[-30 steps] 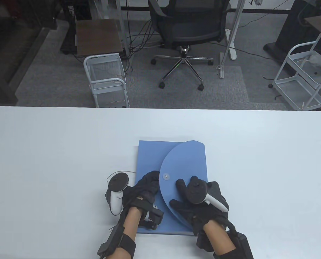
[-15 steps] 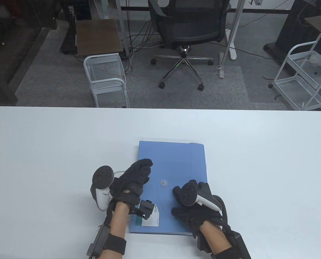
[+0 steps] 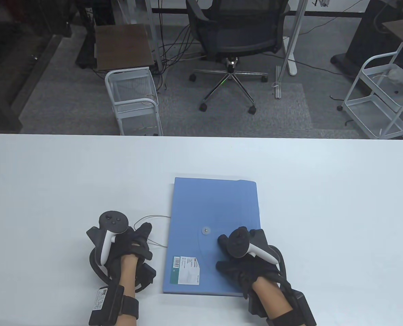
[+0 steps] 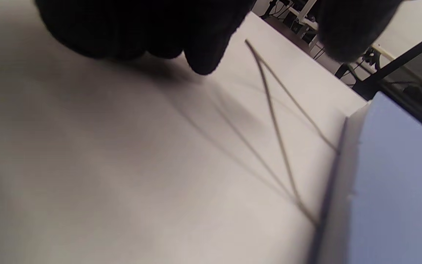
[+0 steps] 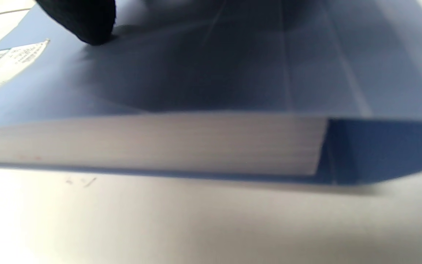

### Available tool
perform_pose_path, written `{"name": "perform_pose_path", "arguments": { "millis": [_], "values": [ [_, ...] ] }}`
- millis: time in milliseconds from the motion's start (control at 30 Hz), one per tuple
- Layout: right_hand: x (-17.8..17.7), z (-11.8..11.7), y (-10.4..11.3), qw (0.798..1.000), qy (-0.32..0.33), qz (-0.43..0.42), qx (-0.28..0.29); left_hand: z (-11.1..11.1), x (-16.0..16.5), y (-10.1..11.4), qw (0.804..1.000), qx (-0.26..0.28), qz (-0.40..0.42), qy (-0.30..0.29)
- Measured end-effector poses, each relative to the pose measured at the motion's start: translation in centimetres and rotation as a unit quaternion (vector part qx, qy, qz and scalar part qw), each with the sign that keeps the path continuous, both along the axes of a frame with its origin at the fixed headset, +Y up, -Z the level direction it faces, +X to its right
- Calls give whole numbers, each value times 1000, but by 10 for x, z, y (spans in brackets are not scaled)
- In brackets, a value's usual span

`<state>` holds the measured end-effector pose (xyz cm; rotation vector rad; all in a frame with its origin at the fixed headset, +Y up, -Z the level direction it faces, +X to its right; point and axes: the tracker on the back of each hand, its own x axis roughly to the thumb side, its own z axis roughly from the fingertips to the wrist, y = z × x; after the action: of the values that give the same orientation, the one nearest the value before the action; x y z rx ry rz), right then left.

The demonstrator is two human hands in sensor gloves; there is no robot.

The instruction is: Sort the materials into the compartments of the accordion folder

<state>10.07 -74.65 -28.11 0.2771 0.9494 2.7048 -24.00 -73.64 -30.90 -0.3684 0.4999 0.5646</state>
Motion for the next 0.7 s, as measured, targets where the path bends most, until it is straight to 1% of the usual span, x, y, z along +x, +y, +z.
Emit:
{"name": "perform_pose_path", "arguments": {
  "millis": [33,100,167,233,367,400,467,500,533,600,667,700],
  "values": [
    [0,0,0,1000,0,0,-1,-2,1,-1,1000,-1,-12,3],
    [0,0,0,1000,2,0,-1,-7,5,-2,998,15,-68,1],
    [0,0,0,1000,0,-1,-2,-12,8,-3,994,20,-104,12],
    [1,0,0,1000,1,-2,0,-15,9,-4,993,33,-110,5],
    [2,-1,0,1000,-2,-8,-4,-11,8,1,997,69,-20,29],
    [2,-1,1,1000,-1,-8,-5,-10,7,3,995,91,11,28],
    [2,-1,1,1000,-2,-9,-5,-9,6,6,993,93,61,38],
    [2,-1,0,1000,-2,-9,-5,-9,6,6,990,102,91,27],
    [2,-1,1,1000,-1,-9,-5,-9,6,7,987,107,112,35],
    [2,-1,1,1000,-1,-11,-5,-8,8,6,976,135,168,23],
    [2,-1,1,1000,-1,-11,-6,-4,8,6,966,138,213,43],
    [2,-1,0,1000,0,-9,-6,-3,7,5,962,144,228,40]
  ]
}}
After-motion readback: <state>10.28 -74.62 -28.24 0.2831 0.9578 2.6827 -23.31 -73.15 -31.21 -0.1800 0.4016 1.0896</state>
